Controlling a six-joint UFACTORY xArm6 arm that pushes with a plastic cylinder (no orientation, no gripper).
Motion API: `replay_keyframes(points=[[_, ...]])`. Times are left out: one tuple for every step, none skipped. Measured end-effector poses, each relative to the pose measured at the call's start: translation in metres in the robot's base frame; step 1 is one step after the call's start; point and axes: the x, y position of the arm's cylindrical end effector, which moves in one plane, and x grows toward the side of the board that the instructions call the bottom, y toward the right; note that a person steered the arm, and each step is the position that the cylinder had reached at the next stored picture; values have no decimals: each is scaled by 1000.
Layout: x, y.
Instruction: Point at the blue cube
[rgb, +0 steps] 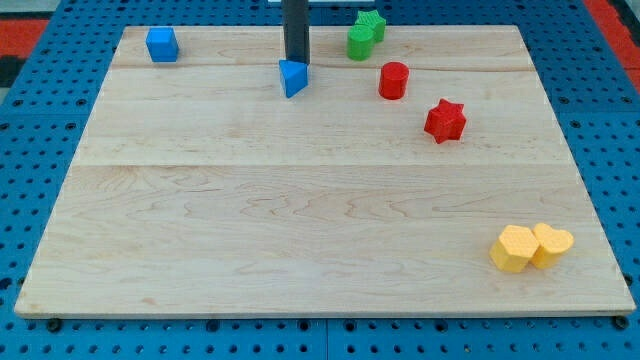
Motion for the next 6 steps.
replay_keyframes(points=[[-13, -14], [-19, -42], [-35, -65], [-62, -81], [-68, -92], [-68, -123]])
